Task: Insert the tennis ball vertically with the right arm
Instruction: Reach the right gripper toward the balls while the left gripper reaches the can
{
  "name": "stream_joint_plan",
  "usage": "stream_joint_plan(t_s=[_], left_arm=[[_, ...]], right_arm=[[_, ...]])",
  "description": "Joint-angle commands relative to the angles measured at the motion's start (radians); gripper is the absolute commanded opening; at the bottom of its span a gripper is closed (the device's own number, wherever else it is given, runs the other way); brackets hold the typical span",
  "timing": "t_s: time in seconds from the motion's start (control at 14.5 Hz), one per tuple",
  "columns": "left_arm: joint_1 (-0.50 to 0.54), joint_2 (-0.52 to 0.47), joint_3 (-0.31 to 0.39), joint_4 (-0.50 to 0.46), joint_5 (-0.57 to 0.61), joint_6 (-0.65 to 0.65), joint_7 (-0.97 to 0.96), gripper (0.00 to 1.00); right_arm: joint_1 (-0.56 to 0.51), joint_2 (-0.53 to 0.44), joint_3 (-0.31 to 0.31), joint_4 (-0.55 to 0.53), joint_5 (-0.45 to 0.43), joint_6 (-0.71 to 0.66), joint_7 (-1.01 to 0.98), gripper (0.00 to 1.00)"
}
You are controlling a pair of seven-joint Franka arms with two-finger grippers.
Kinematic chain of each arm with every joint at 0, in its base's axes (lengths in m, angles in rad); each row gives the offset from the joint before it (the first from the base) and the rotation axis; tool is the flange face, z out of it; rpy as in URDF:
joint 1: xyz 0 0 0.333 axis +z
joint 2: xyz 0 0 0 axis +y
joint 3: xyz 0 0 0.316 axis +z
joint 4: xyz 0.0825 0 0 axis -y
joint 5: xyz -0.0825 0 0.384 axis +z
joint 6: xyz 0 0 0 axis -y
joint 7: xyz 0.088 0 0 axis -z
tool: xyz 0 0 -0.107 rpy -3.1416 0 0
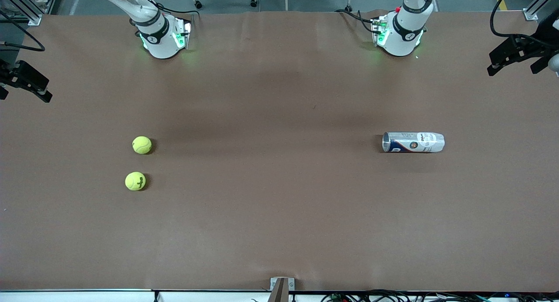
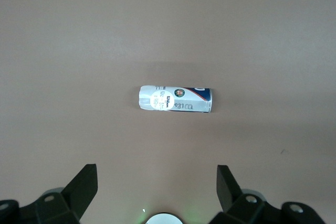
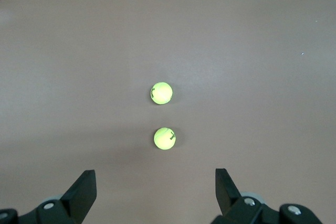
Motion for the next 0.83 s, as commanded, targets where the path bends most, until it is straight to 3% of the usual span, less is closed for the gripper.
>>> stream_joint_plan(t_s=[0.0,0.35,0.76], left_arm=[[0.001,-0.002,-0.007,0.004,0.019,-0.012,0.005,1.00],[-0.002,0.045,-0.013,0.033,0.012,-0.004,-0.003,1.00],[0.023,0.062,0.000,-0.002,0.017,0.014,-0.006,1.00]], right_arm=[[-0.009,-0.005,0.005,0.005,-0.011,-0.003,0.011,1.00],[-0.009,-0.005,0.005,0.005,-0.013,-0.003,0.011,1.00],[-0.012,0.023,0.005,0.004,-0.008,0.038,0.011,1.00]])
